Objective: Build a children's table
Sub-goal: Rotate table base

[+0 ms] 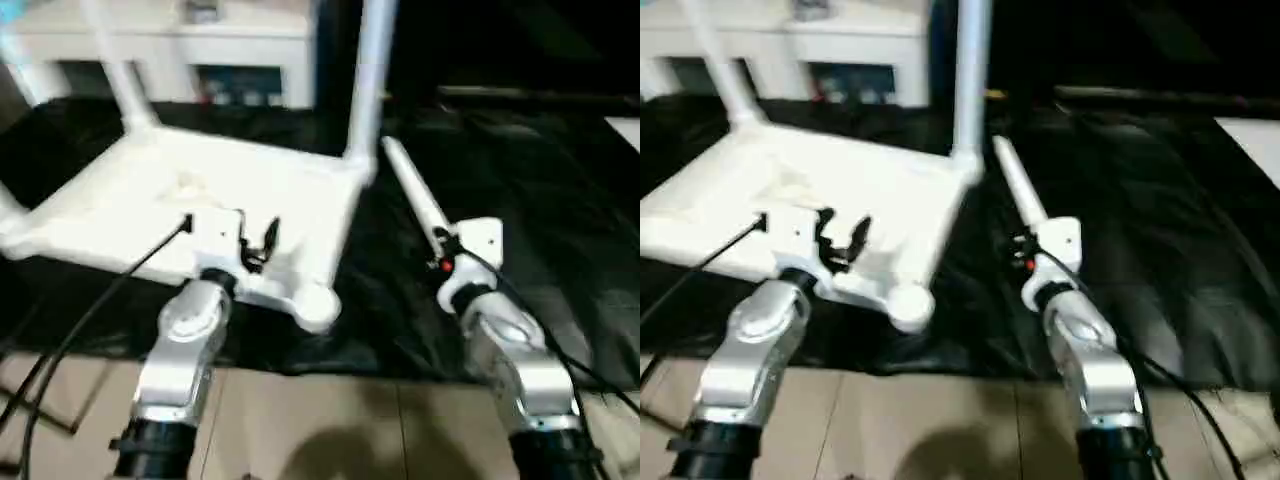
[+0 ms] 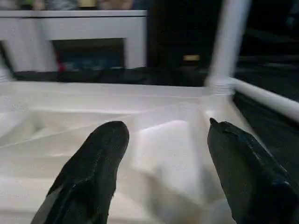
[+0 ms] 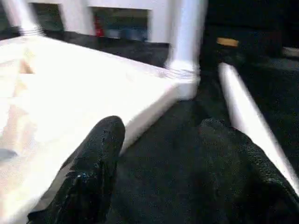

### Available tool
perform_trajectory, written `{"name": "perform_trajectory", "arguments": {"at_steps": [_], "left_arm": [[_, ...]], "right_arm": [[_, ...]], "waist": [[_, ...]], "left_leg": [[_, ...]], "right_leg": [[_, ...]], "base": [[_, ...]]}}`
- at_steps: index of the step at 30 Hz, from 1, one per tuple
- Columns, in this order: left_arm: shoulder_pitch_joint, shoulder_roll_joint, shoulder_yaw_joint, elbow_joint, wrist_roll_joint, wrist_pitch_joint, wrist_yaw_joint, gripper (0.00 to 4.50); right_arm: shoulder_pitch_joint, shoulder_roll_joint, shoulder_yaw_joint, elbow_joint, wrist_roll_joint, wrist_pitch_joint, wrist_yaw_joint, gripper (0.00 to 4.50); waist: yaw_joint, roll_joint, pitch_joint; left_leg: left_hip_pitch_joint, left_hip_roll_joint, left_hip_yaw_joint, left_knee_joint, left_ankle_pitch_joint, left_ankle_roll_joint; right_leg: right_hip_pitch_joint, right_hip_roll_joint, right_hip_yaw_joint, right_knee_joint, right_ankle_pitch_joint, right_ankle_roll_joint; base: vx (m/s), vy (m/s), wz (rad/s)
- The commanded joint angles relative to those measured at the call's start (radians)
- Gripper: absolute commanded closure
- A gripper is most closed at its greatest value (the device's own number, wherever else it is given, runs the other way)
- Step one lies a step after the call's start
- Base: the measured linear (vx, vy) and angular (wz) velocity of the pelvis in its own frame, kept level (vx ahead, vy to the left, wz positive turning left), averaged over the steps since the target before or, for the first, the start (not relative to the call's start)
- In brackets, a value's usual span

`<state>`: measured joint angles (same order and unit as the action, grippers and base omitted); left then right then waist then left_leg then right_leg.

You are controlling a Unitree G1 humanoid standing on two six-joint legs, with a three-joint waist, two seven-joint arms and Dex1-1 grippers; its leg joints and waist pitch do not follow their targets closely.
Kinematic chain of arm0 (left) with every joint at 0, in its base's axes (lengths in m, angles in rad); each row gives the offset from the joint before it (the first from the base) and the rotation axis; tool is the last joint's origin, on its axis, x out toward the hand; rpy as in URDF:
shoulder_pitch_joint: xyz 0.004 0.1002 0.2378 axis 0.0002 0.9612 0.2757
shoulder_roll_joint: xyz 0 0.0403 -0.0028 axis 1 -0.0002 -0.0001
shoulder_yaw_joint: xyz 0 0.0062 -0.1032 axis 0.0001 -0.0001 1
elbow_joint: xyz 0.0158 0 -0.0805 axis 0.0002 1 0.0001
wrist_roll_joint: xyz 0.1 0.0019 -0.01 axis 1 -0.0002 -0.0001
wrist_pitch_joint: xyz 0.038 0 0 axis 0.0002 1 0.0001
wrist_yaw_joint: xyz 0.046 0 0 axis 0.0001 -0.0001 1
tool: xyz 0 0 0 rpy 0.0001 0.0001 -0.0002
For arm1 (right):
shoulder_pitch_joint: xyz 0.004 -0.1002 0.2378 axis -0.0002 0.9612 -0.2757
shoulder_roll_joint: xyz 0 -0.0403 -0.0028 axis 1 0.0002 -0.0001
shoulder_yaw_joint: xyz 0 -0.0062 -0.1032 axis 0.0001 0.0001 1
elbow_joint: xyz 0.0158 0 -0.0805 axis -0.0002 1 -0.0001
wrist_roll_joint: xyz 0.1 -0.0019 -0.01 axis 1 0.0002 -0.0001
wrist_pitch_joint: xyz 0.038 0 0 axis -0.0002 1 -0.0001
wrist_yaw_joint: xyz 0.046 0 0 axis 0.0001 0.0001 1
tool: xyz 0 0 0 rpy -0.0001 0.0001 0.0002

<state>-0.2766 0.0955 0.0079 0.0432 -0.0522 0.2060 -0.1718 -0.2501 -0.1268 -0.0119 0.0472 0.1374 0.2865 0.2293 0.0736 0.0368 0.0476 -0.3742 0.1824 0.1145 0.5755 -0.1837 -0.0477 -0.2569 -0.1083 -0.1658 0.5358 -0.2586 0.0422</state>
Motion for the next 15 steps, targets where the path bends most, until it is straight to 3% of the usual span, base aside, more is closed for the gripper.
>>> {"name": "perform_trajectory", "arguments": {"at_steps": [1, 2, 3, 4, 5, 6, 7, 8, 9, 10, 11, 12, 13, 14, 15], "left_arm": [[0.004, 0.005, 0.012, -0.005, -0.003, 0.003, -0.003, 1.24], [0.004, 0.005, 0.012, -0.005, -0.003, 0.003, -0.003, 1.24], [0.004, 0.007, 0.013, 0.000, -0.003, -0.001, -0.003, 1.24], [0.004, 0.008, 0.014, 0.002, -0.003, -0.002, -0.003, 1.24], [0.004, 0.009, 0.014, 0.002, -0.002, -0.002, -0.003, 1.24], [0.001, 0.012, 0.012, 0.006, -0.001, -0.004, -0.003, 1.24], [0.001, 0.012, 0.012, 0.006, -0.001, -0.004, -0.003, 1.24], [-0.001, 0.013, 0.010, 0.008, 0.000, -0.005, -0.002, 1.24], [-0.002, 0.014, 0.009, 0.009, -0.001, -0.005, -0.003, 1.24], [-0.003, 0.016, 0.009, 0.009, -0.002, -0.005, -0.004, 1.24], [-0.004, 0.017, 0.009, 0.010, -0.002, -0.005, -0.005, 1.24], [-0.005, 0.018, 0.010, 0.012, -0.002, -0.005, -0.009, 1.24], [-0.006, 0.021, 0.008, 0.014, -0.004, -0.001, -0.019, 1.24], [-0.001, 0.024, 0.006, 0.012, -0.015, -0.011, -0.043, 1.24], [0.012, 0.049, -0.021, 0.006, -0.022, -0.008, -0.104, 1.24]], "right_arm": [[-0.005, 0.010, 0.017, 0.000, 0.005, -0.008, 0.020, 1.59], [-0.005, 0.010, 0.017, 0.000, 0.005, -0.008, 0.020, 1.59], [-0.005, 0.011, 0.015, 0.004, 0.003, -0.003, 0.018, 1.59], [-0.005, 0.011, 0.016, 0.005, 0.001, -0.002, 0.017, 1.59], [-0.005, 0.011, 0.016, 0.005, 0.000, -0.002, 0.017, 1.59], [-0.003, 0.011, 0.020, 0.008, -0.006, -0.003, 0.018, 1.59], [-0.003, 0.011, 0.020, 0.008, -0.006, -0.003, 0.018, 1.59], [-0.004, 0.010, 0.021, 0.010, -0.006, -0.005, 0.018, 1.59], [-0.004, 0.009, 0.022, 0.012, -0.006, -0.006, 0.017, 1.59], [-0.005, 0.008, 0.023, 0.015, -0.006, -0.007, 0.017, 1.59], [-0.007, 0.007, 0.025, 0.017, -0.007, -0.008, 0.016, 1.59], [-0.008, 0.005, 0.027, 0.020, -0.009, -0.009, 0.016, 1.59], [-0.009, 0.004, 0.029, 0.020, -0.011, -0.009, 0.017, 1.59], [-0.008, 0.001, 0.031, 0.017, -0.011, -0.008, 0.018, 1.59], [-0.003, -0.004, 0.034, 0.007, -0.009, -0.001, 0.024, 1.59]], "waist": [[-0.033, 0.024, -0.050], [-0.044, 0.029, -0.061], [-0.056, 0.014, -0.066], [-0.055, 0.008, -0.063], [-0.053, -0.010, -0.061], [-0.019, -0.058, -0.045], [0.009, -0.070, -0.048], [0.024, -0.068, -0.057], [0.034, -0.060, -0.064], [0.030, -0.055, -0.062], [0.024, -0.023, -0.071], [0.004, 0.033, -0.075], [-0.045, 0.051, -0.075], [-0.056, 0.042, -0.093], [-0.056, 0.030, -0.097]], "left_leg": [[0.116, 0.080, -0.046, -0.097, -0.409, 0.112], [0.164, 0.117, -0.086, -0.105, -0.418, 0.158], [0.190, 0.133, -0.114, -0.089, -0.289, 0.285], [0.189, 0.134, -0.114, -0.079, -0.226, 0.352], [0.172, 0.115, -0.089, -0.060, -0.116, 0.420], [0.035, -0.009, 0.014, -0.011, -0.173, 0.340], [-0.001, -0.067, 0.044, 0.057, -0.192, 0.291], [-0.066, -0.038, 0.012, 0.120, -0.123, 0.217], [-0.095, -0.036, 0.002, 0.120, -0.048, 0.166], [-0.104, -0.033, -0.001, 0.108, -0.018, 0.153], [-0.093, -0.021, -0.002, 0.046, 0.091, 0.156], [0.000, 0.015, -0.015, -0.021, 0.159, 0.179], [0.113, 0.091, -0.116, -0.037, 0.084, 0.373], [0.173, 0.130, -0.156, -0.024, 0.116, 0.461], [0.161, 0.141, -0.171, 0.001, 0.360, 0.562]], "right_leg": [[-0.040, 0.014, 0.039, -0.015, -0.308, -0.161], [-0.078, 0.026, 0.060, 0.055, -0.161, -0.162], [-0.123, 0.012, 0.084, 0.103, -0.083, -0.115], [-0.137, 0.004, 0.098, 0.115, -0.060, -0.087], [-0.149, -0.023, 0.124, 0.104, 0.009, -0.073], [-0.037, -0.061, 0.188, 0.002, 0.058, -0.120], [0.013, -0.090, 0.240, -0.036, -0.015, -0.147], [0.079, -0.152, 0.277, -0.043, -0.073, -0.229], [0.092, -0.120, 0.246, -0.026, 0.017, -0.262], [0.094, -0.099, 0.226, -0.015, 0.068, -0.271], [0.088, -0.046, 0.164, 0.001, 0.135, -0.252], [0.037, 0.013, 0.089, 0.016, 0.072, -0.172], [-0.081, 0.061, 0.065, 0.129, -0.077, -0.123], [-0.139, 0.042, 0.079, 0.161, -0.125, -0.098], [-0.176, 0.023, 0.103, 0.196, -0.084, -0.037]], "base": [[0.162, -0.009, 0.35], [0.168, -0.012, 0.08], [0.168, -0.012, 0.08], [0.160, -0.033, 0.09], [0.122, -0.067, 0.09], [0.122, -0.067, 0.09], [0.110, -0.065, 0.15], [0.136, -0.045, 0.10], [0.136, -0.045, 0.10], [0.145, -0.028, -0.04], [0.154, 0.008, -0.03], [0.154, 0.008, -0.03], [0.173, 0.029, -0.03], [0.161, 0.008, -0.07], [0.161, 0.008, -0.07]]}}
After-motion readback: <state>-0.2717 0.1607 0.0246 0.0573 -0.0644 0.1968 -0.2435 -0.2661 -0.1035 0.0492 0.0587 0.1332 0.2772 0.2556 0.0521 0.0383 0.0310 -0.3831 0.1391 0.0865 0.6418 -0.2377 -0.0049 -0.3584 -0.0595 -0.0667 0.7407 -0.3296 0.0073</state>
